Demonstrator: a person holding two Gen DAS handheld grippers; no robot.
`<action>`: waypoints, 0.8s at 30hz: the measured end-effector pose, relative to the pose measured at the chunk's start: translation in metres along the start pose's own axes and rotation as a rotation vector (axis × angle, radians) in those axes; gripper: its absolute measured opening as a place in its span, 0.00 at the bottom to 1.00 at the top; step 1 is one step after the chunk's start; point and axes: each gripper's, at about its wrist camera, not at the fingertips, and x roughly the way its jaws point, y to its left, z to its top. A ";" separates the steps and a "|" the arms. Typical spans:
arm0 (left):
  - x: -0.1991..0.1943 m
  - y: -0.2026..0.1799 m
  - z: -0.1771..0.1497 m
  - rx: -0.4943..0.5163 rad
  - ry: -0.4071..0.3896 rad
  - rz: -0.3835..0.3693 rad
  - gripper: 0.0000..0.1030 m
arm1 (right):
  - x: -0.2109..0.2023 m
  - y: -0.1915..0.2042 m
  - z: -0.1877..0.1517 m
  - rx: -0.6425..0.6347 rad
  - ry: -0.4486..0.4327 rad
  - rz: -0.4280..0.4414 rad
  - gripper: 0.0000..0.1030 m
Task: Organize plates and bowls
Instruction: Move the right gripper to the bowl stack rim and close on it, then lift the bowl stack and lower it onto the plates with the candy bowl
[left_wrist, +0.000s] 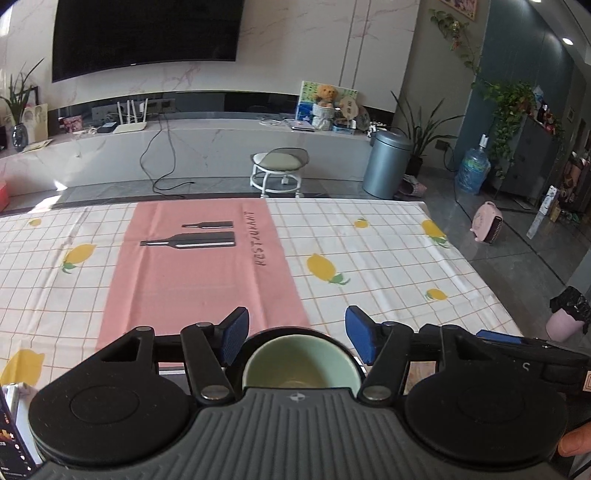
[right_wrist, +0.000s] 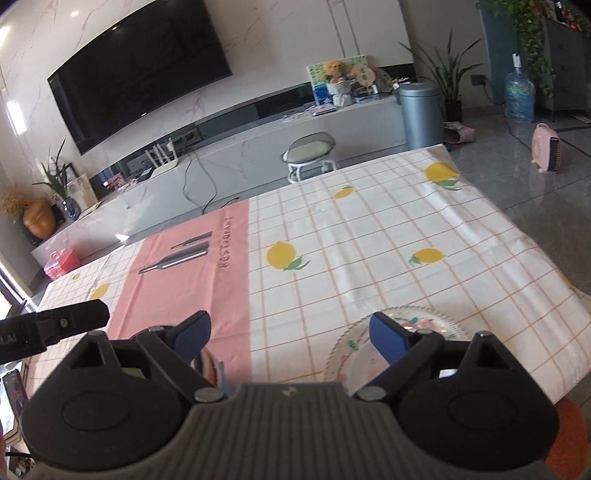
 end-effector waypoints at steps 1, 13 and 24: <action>0.002 0.008 -0.001 -0.024 0.009 0.003 0.73 | 0.005 0.005 0.000 0.001 0.021 0.015 0.91; 0.045 0.069 -0.033 -0.236 0.203 -0.014 0.76 | 0.062 0.036 -0.020 0.059 0.270 0.078 0.83; 0.076 0.092 -0.062 -0.441 0.326 -0.086 0.70 | 0.096 0.035 -0.039 0.148 0.394 0.089 0.74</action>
